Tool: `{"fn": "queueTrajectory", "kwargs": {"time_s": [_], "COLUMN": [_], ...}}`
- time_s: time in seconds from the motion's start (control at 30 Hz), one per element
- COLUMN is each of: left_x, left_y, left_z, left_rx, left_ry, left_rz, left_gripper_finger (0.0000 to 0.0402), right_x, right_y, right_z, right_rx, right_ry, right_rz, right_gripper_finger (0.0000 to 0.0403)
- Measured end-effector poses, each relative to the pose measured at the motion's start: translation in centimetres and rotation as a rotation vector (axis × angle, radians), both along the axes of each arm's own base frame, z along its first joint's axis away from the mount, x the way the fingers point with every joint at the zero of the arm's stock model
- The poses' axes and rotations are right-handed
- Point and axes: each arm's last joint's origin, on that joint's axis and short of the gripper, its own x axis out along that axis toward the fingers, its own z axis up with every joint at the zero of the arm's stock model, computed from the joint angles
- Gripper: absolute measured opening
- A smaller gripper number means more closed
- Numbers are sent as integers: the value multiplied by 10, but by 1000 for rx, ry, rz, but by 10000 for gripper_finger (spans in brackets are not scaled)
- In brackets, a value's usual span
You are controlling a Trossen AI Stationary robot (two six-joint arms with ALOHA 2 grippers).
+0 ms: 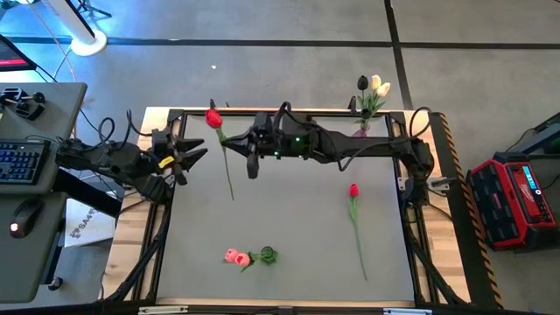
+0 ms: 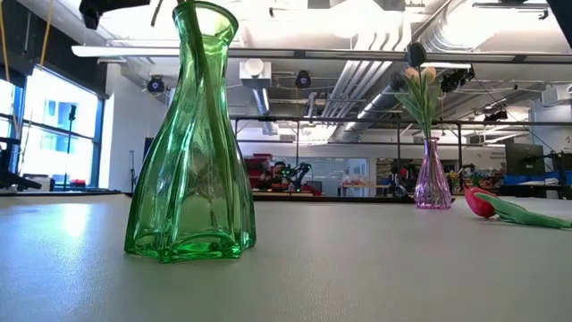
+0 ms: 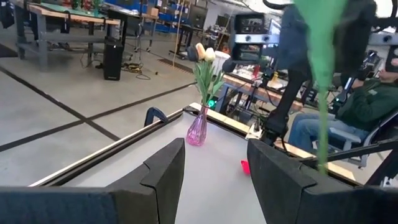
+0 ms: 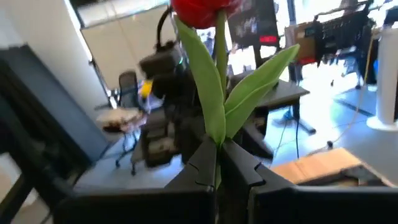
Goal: Sort flowers into vase by color
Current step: Put the left red flower into the green vase
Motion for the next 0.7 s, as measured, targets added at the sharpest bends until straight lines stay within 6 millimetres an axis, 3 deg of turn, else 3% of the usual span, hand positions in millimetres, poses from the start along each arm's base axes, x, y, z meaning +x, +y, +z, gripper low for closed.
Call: {"fn": "queueTrajectory", "kwargs": {"time_s": [0.43, 0.7], "left_x": [-18, -18], "left_y": [5, 5], "left_z": [5, 5], "left_rx": [44, 47], "left_ry": [-46, -45], "left_rz": [-2, -3], "left_gripper_finger": [163, 163], "right_x": [-45, -68], "right_y": [12, 29], "right_z": [38, 46], "right_rx": [-68, -138], "right_ry": [77, 179], "right_rz": [16, -73], "right_gripper_finger": [0, 0]}}
